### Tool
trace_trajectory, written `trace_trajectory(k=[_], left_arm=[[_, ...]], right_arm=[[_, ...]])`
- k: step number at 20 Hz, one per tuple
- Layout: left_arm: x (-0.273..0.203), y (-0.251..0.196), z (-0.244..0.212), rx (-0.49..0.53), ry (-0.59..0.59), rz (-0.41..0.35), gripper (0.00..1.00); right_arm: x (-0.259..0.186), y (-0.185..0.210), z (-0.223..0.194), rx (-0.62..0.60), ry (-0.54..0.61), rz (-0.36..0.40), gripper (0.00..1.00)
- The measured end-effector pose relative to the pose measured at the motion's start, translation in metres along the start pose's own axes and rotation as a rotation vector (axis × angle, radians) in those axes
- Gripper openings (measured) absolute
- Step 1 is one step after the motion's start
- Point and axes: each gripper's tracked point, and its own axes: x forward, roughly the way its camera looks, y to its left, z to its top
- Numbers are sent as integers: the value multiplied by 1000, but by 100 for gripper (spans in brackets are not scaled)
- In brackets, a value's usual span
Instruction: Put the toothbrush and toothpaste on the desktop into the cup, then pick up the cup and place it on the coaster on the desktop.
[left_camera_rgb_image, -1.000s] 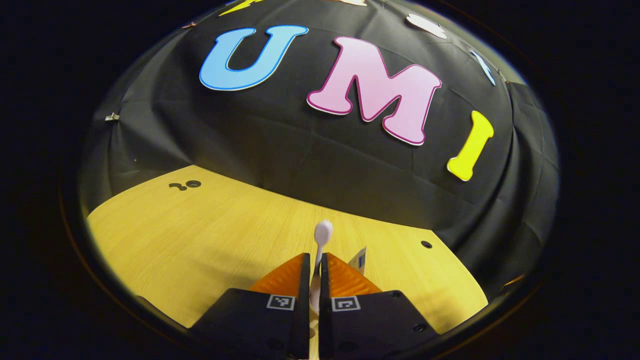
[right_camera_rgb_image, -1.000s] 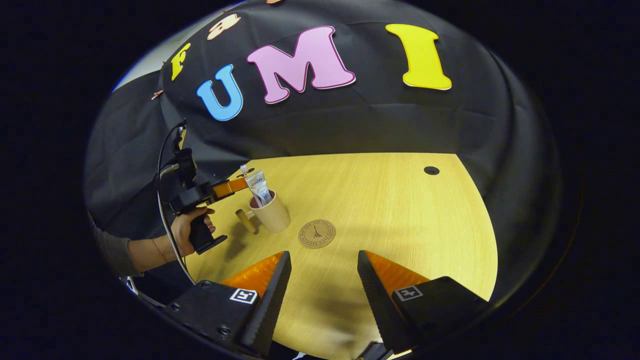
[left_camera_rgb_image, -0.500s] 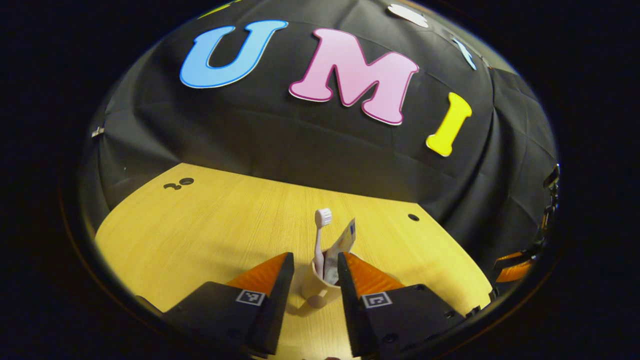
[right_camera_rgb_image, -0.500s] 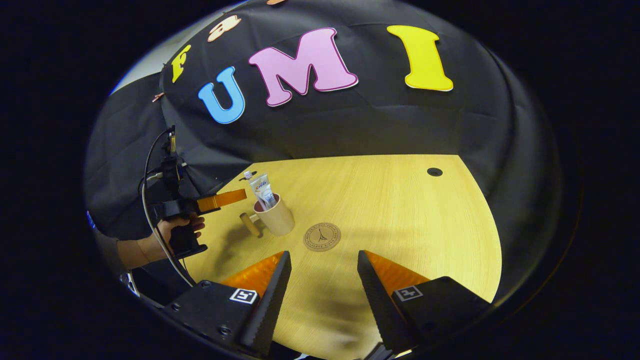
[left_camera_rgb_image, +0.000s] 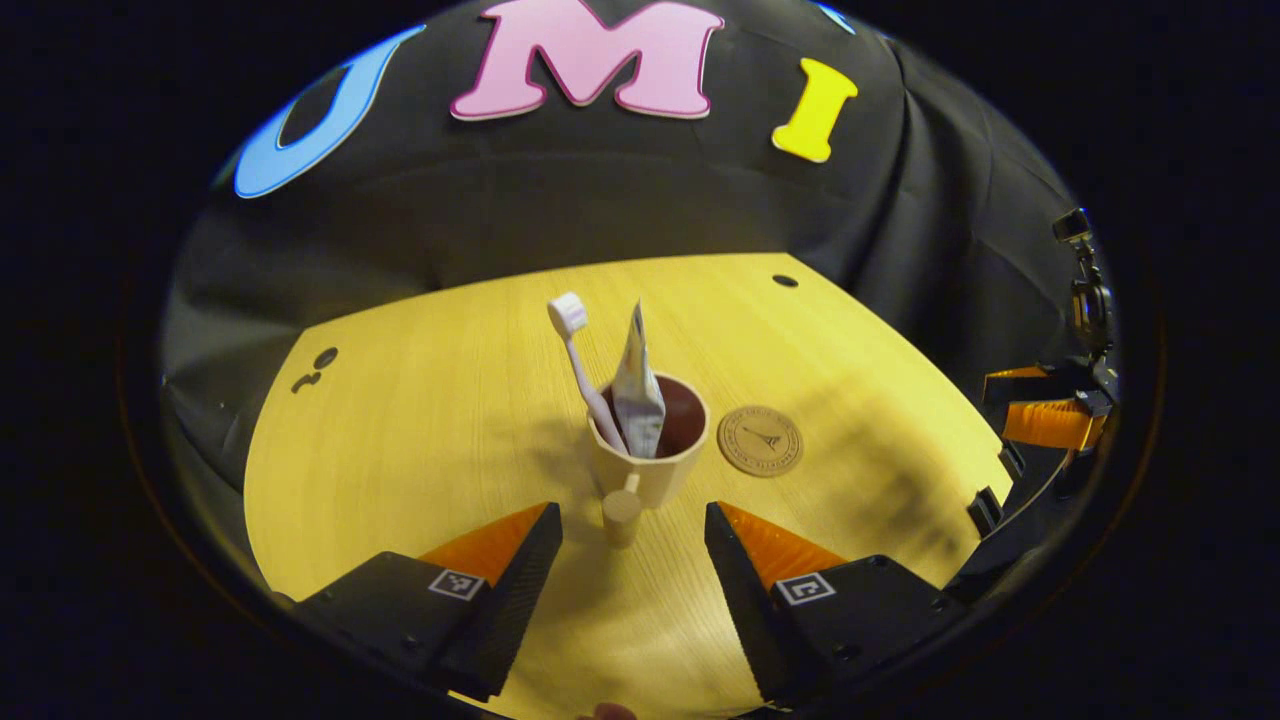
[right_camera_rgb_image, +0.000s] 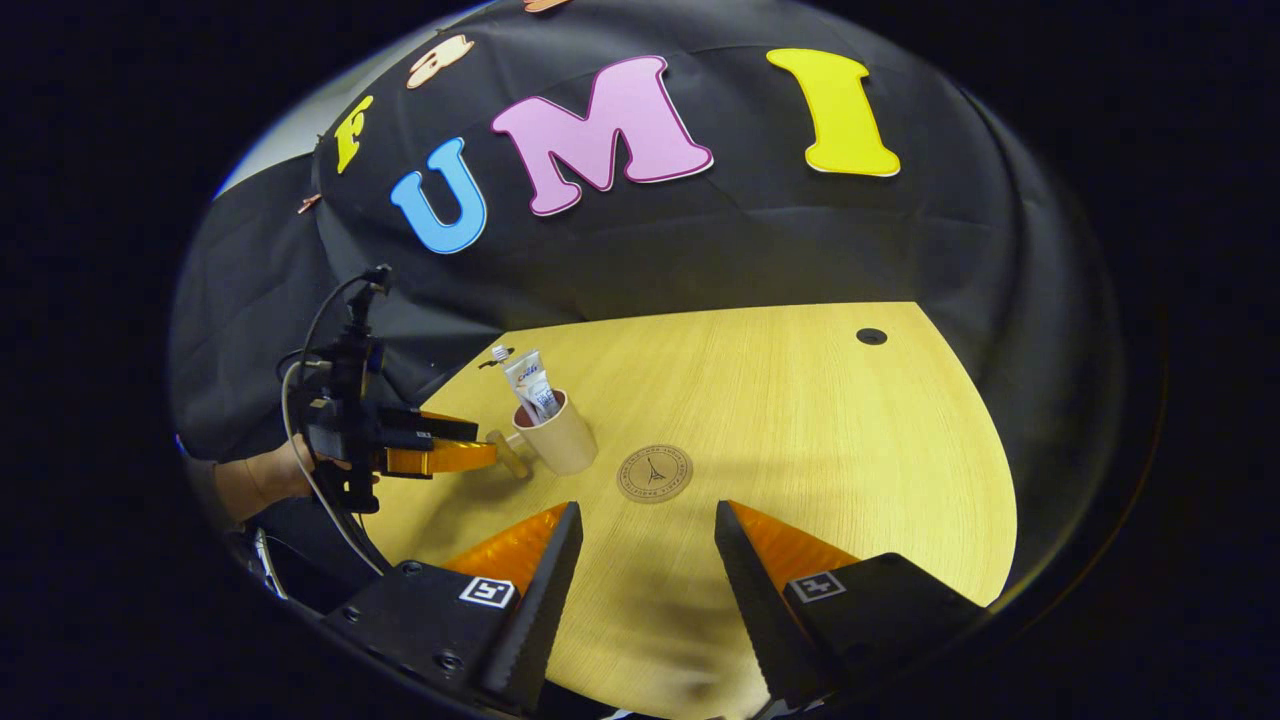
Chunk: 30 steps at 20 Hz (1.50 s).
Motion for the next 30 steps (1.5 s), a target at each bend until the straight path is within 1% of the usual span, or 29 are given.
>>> trace_trajectory(k=[2,7,12,18,20,21,22,23,24,27,28,30], left_arm=[[16,4,-10,-17,71,-18,90],[47,17,-22,-21,181,-28,90],[64,20,-23,15,221,-32,88],[79,21,-27,25,260,-18,84],[82,21,-25,16,263,-13,78],[82,21,-26,12,270,-12,70],[82,21,-26,8,274,-8,68],[83,20,-28,7,276,-9,70],[84,19,-28,6,278,-14,67],[84,18,-30,9,288,-1,30],[83,18,-29,9,293,-2,34],[85,16,-30,12,298,-2,34]], right_arm=[[-3,-2,0,4,-4,-15,83],[-14,-13,-3,20,-17,-54,83],[-21,-23,-10,57,-18,-94,83],[-26,-30,-16,76,-14,-113,83],[-27,-32,-20,85,-11,-118,83],[-28,-34,-21,90,-9,-120,83],[-28,-35,-22,96,-7,-122,83],[-28,-35,-23,98,-7,-124,83],[-28,-36,-23,100,-6,-125,83],[-28,-36,-22,103,-5,-121,83],[-28,-36,-22,103,-4,-120,83],[-27,-36,-21,101,-3,-117,83]])
